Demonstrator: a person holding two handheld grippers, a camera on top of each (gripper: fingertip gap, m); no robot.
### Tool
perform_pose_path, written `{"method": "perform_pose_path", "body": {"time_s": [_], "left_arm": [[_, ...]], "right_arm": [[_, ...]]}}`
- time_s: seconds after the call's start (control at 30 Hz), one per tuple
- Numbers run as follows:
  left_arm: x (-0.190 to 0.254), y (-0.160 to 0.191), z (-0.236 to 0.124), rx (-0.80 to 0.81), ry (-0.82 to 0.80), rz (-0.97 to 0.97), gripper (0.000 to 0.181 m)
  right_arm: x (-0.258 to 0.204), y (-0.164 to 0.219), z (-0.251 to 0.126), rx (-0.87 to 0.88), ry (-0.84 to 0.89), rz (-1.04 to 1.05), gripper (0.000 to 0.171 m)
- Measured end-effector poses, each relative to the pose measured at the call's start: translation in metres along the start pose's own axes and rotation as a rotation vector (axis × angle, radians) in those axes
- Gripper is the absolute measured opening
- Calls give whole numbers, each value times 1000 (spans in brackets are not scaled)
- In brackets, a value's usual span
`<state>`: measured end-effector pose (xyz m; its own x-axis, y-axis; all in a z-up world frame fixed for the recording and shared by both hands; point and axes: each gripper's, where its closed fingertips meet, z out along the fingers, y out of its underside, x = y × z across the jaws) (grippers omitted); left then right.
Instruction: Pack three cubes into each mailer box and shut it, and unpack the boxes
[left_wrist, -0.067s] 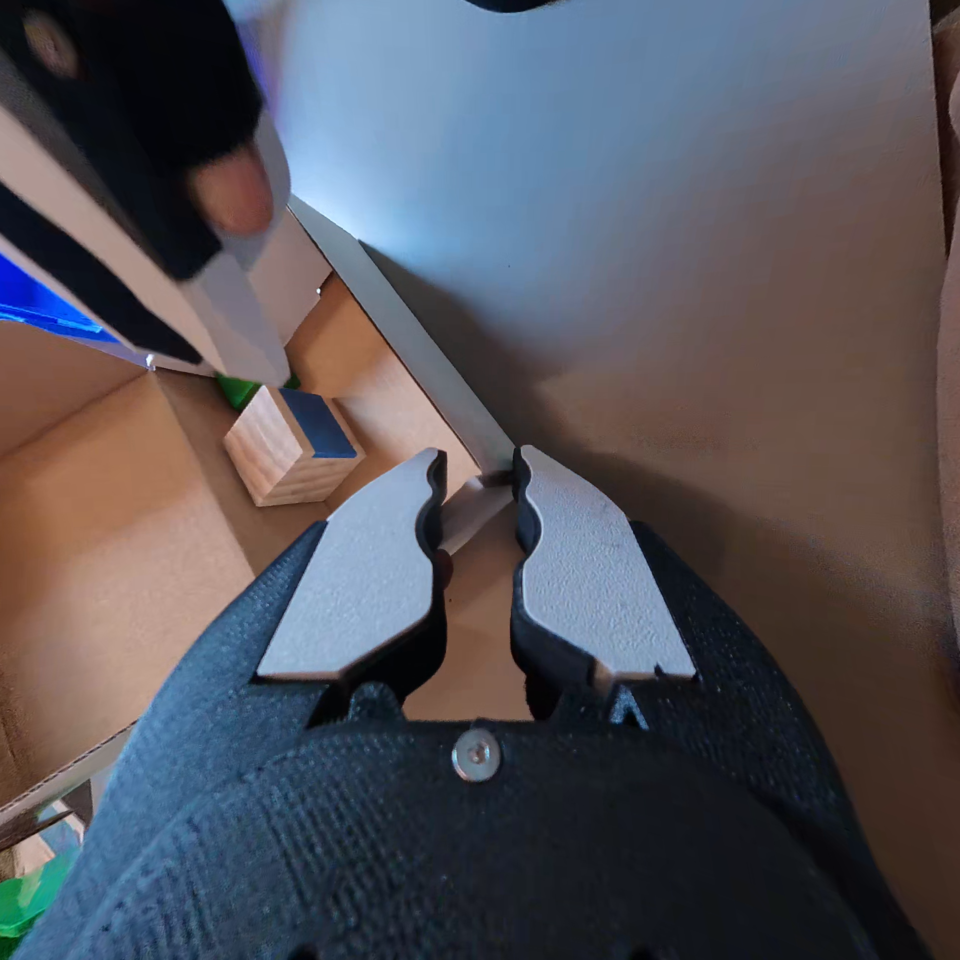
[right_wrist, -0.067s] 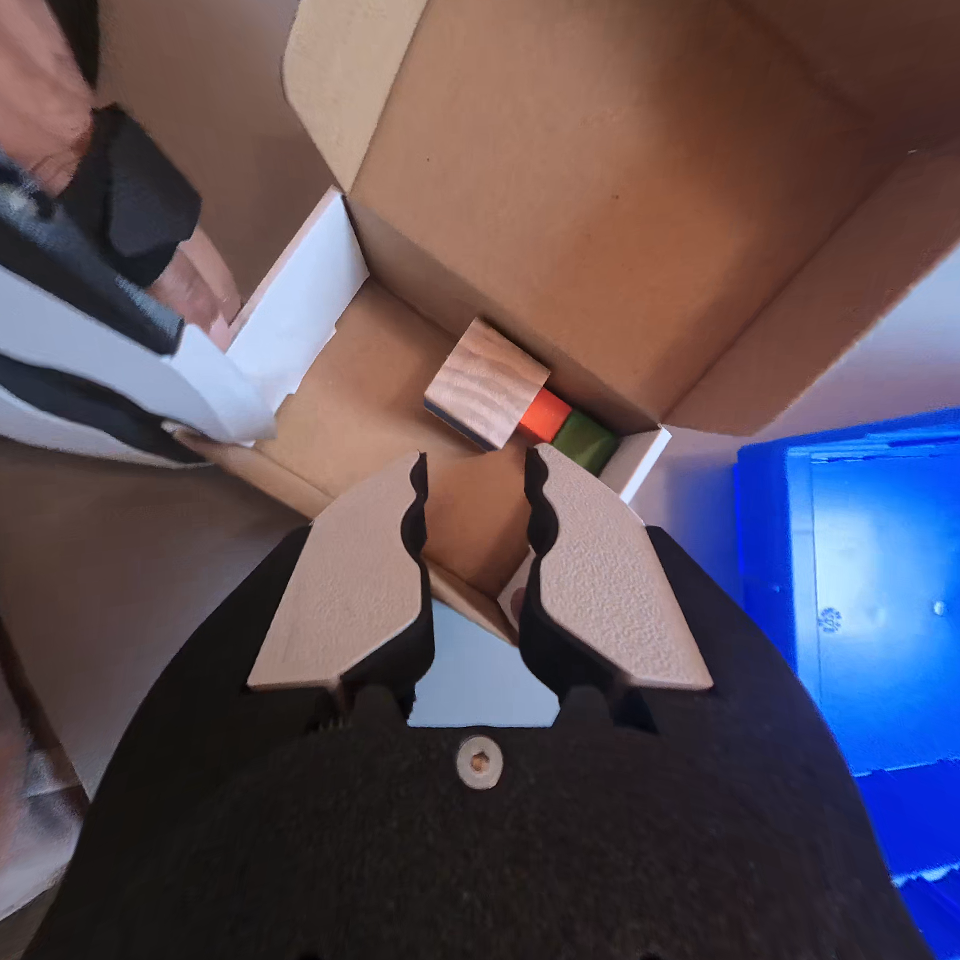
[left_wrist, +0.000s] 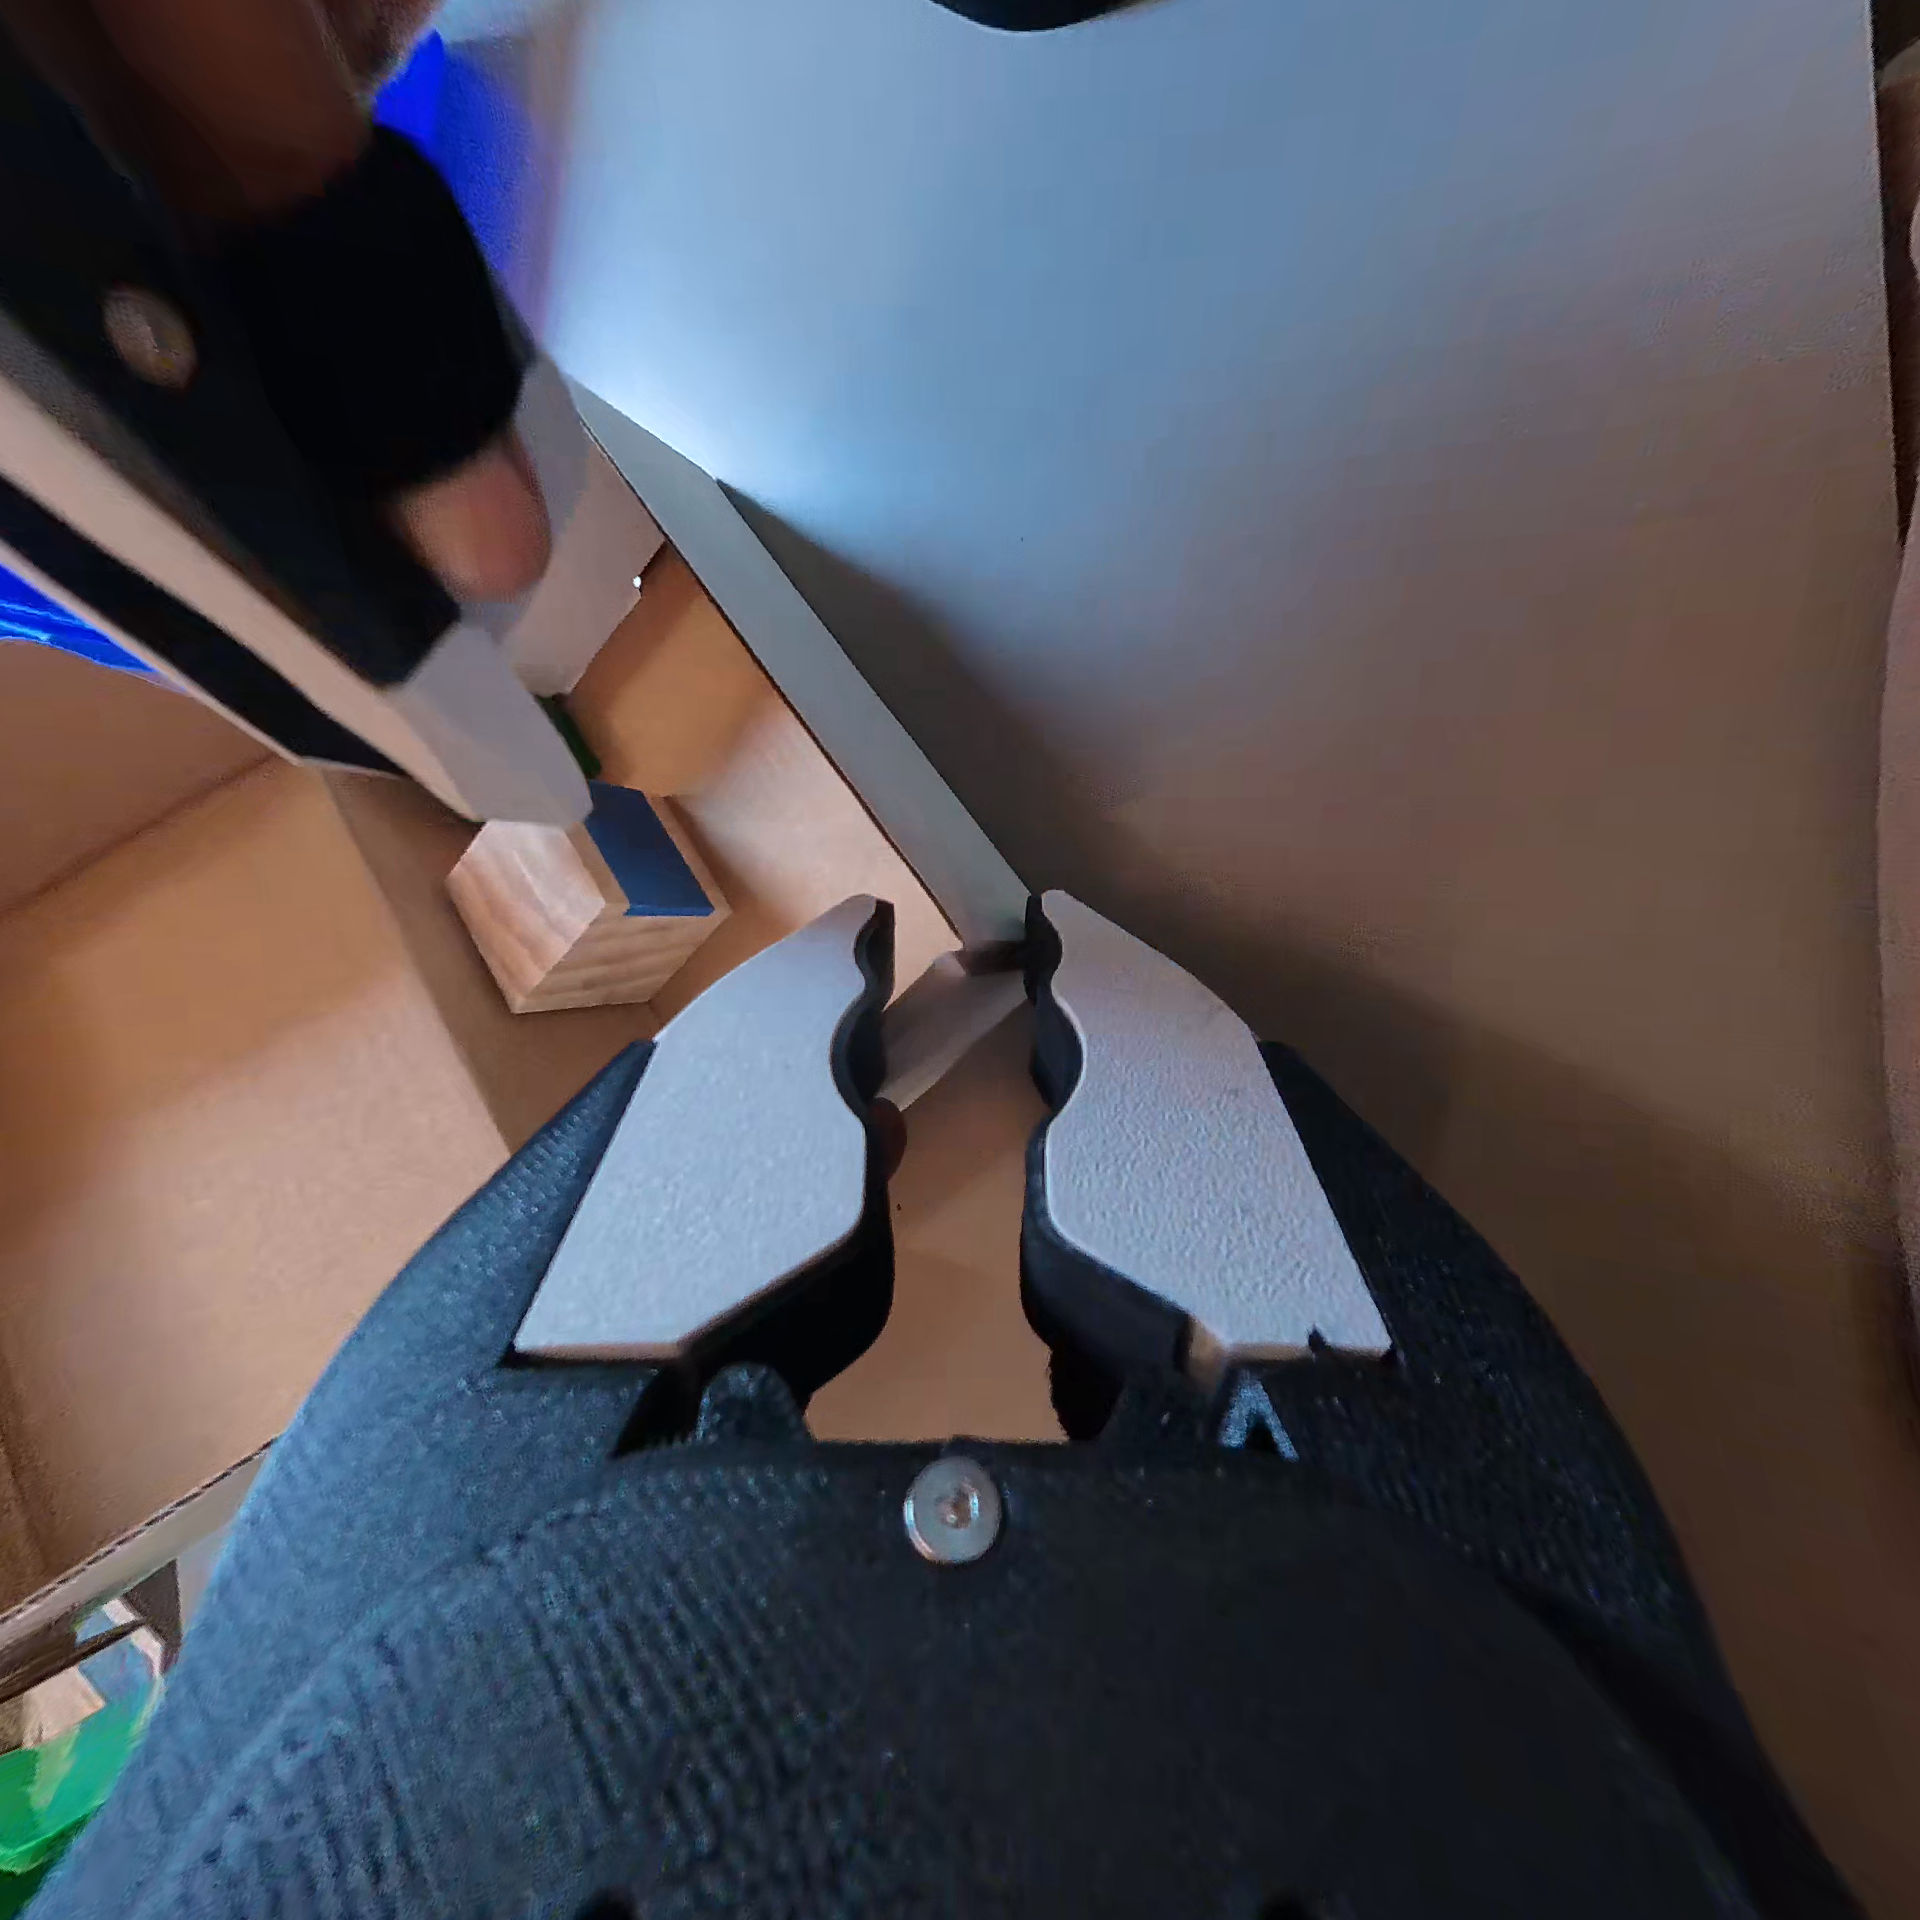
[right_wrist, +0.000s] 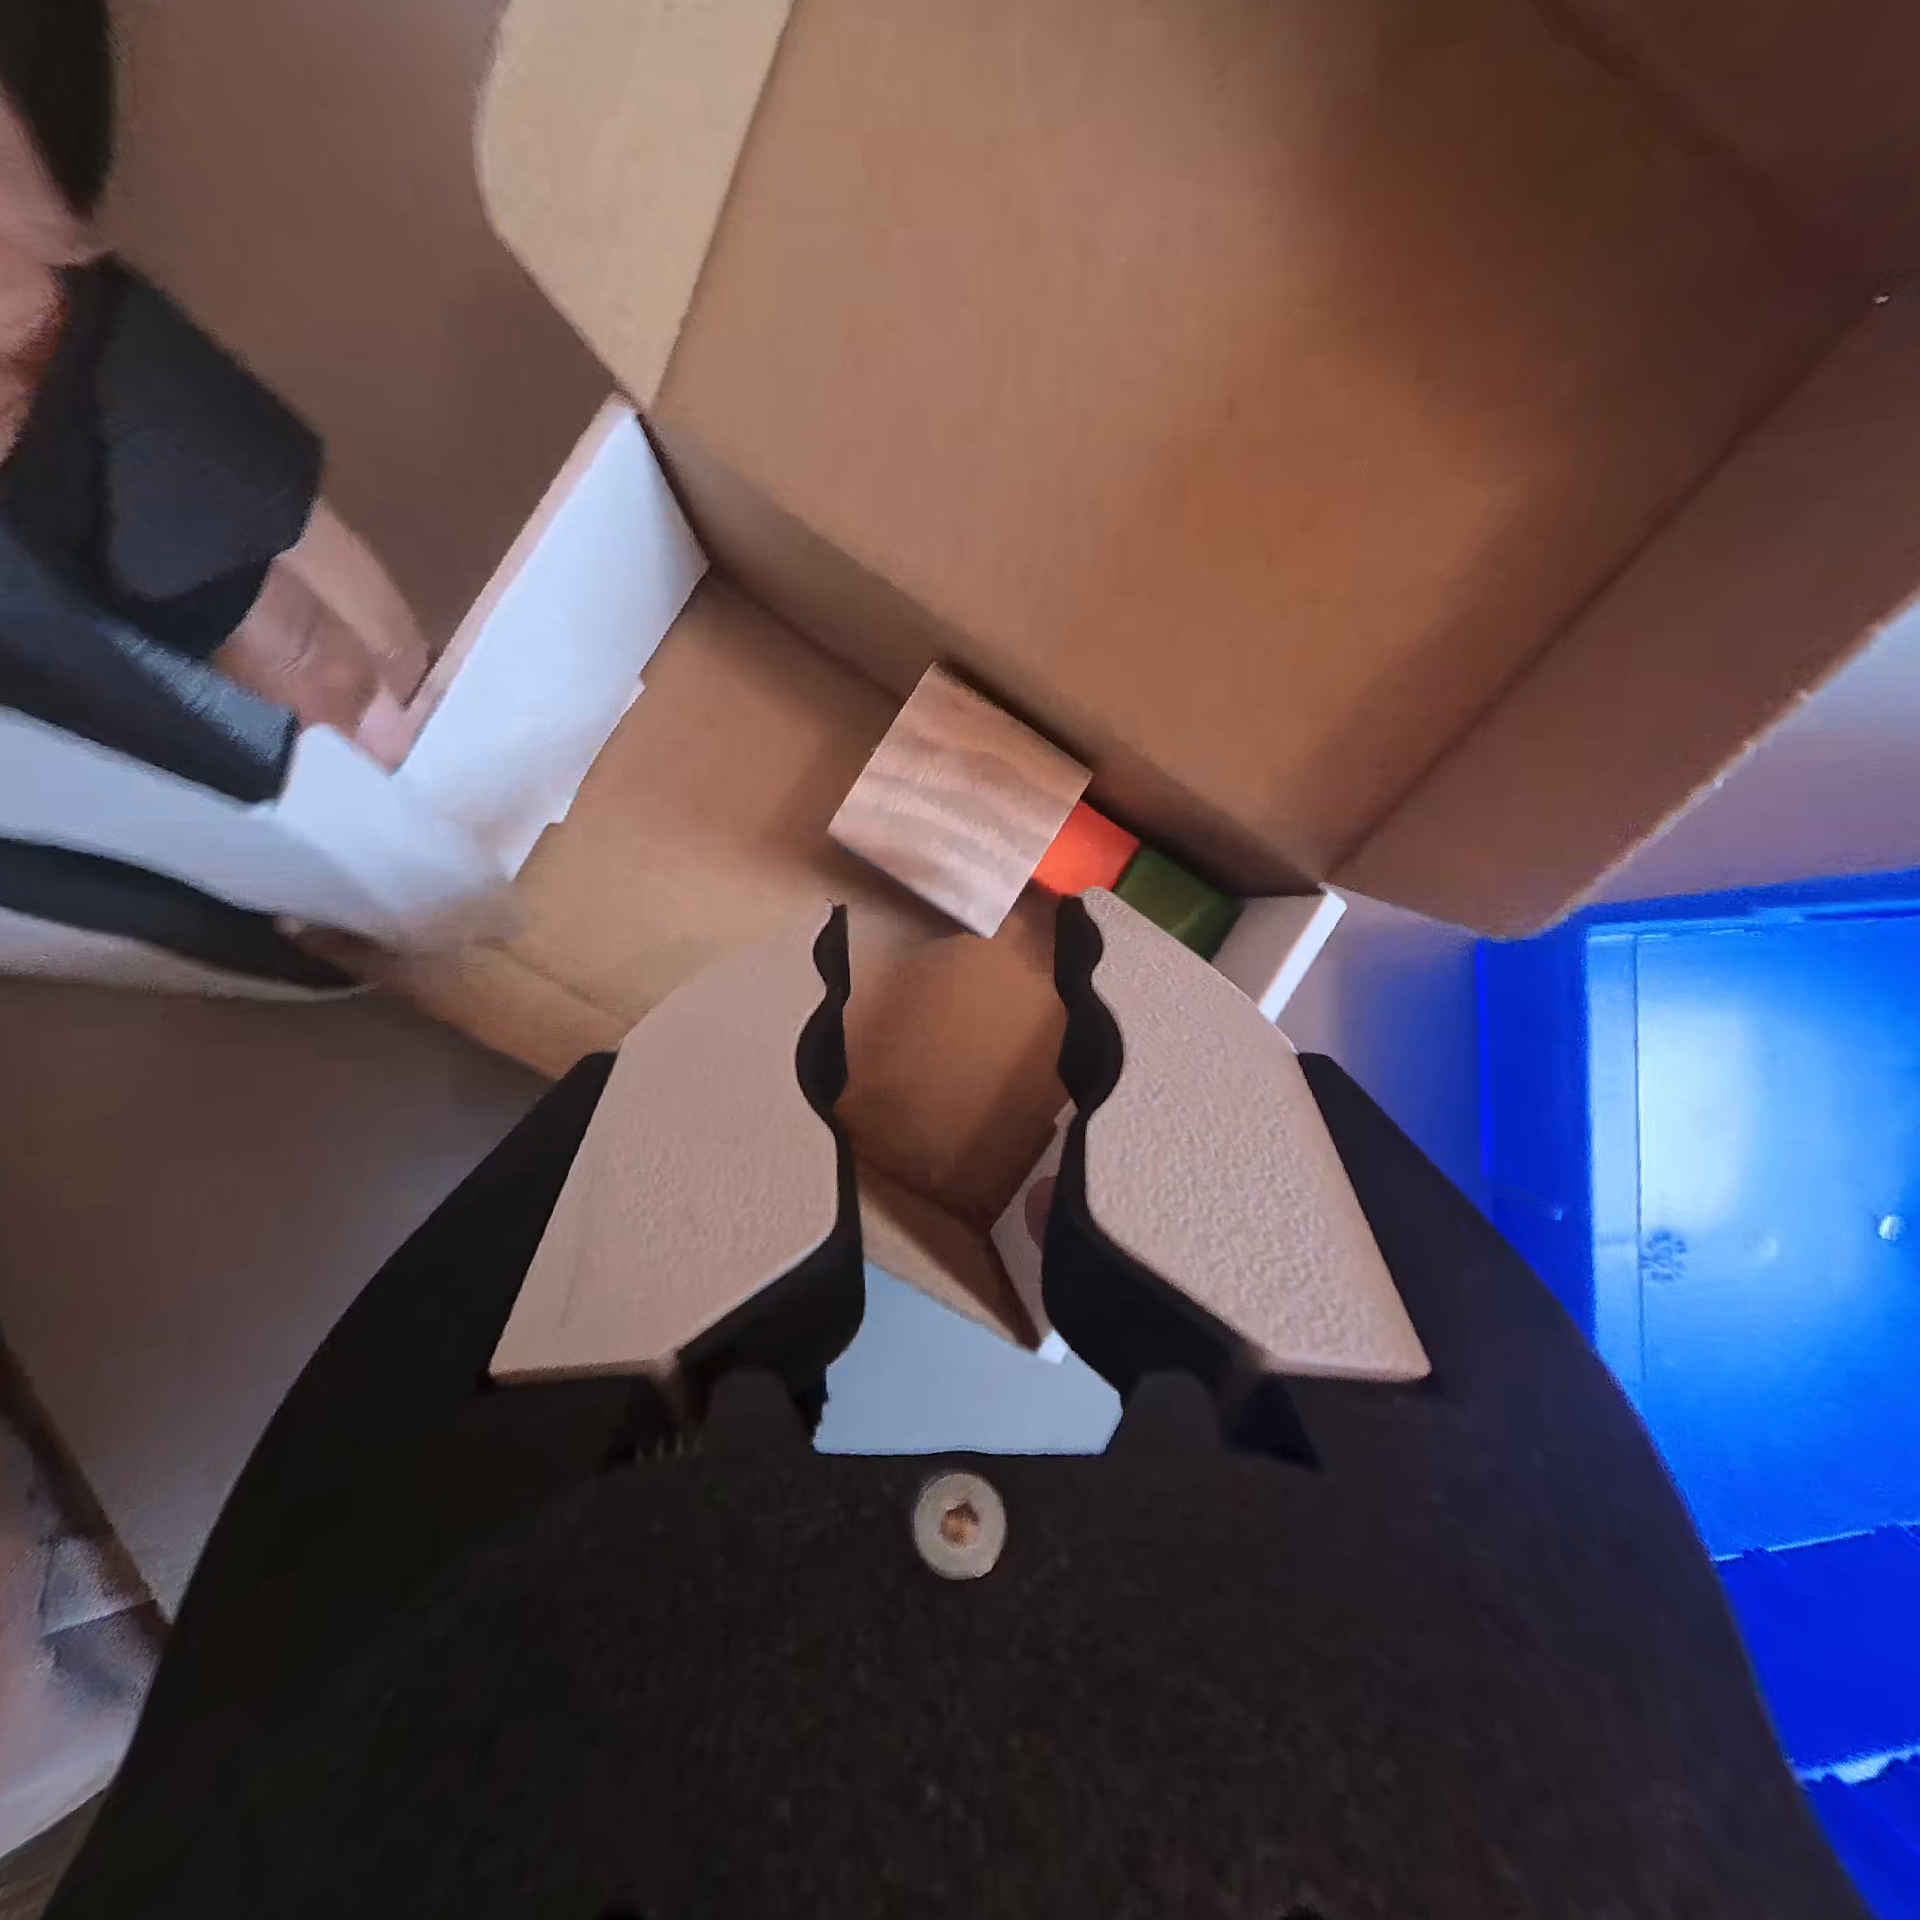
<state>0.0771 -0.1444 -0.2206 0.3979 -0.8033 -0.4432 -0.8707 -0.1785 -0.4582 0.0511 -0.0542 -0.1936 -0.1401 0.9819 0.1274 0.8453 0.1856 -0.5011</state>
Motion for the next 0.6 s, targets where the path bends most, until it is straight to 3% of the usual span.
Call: {"method": "perform_pose_path", "body": {"time_s": [0.37, 0.6], "left_arm": [[-1, 1, 1, 1, -23, -1, 23], [-3, 3, -2, 11, -39, 8, 24]], "right_arm": [[-10, -7, 27, -184, -124, -23, 49], [-8, -9, 35, -198, -74, -62, 52]]}}
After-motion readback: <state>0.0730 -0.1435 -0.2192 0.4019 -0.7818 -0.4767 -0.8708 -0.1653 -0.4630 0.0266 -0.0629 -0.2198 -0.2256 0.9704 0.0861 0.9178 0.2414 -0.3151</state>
